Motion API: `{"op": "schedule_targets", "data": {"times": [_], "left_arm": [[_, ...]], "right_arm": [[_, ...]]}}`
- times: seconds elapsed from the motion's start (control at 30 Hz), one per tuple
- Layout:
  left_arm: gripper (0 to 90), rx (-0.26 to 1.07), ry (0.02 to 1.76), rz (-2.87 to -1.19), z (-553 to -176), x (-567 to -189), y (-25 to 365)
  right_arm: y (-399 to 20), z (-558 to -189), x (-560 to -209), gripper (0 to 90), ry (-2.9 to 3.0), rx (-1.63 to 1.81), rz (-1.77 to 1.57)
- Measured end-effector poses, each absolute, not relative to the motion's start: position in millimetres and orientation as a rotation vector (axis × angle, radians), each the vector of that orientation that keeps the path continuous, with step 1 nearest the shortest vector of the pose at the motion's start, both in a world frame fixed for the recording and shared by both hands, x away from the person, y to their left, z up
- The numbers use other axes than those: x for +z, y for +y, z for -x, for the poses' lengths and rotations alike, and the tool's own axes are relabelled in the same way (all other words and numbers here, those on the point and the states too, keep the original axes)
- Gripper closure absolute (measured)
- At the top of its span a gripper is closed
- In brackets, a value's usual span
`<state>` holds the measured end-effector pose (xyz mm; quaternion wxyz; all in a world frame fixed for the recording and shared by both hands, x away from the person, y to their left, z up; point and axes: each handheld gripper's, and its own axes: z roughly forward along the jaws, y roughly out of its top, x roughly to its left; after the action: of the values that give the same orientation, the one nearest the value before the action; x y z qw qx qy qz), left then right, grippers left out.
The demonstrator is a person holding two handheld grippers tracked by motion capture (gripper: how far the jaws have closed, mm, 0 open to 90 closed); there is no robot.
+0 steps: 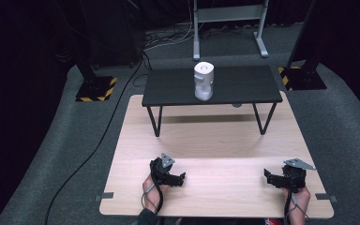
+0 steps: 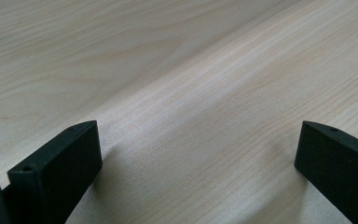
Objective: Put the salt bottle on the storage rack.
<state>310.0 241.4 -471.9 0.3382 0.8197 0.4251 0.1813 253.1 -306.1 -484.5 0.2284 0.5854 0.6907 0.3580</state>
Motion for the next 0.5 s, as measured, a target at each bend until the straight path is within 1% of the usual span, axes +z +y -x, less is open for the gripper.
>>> {"op": "schedule_targets", "data": {"times": [0.5], "left_arm": [[0.1,0.478,1.118,-2.130,-308.4,-472.2,239.8]], "right_arm": [[-305.7,-252.9,-484.6,2.0,1.904,0.984,-1.605]]}}
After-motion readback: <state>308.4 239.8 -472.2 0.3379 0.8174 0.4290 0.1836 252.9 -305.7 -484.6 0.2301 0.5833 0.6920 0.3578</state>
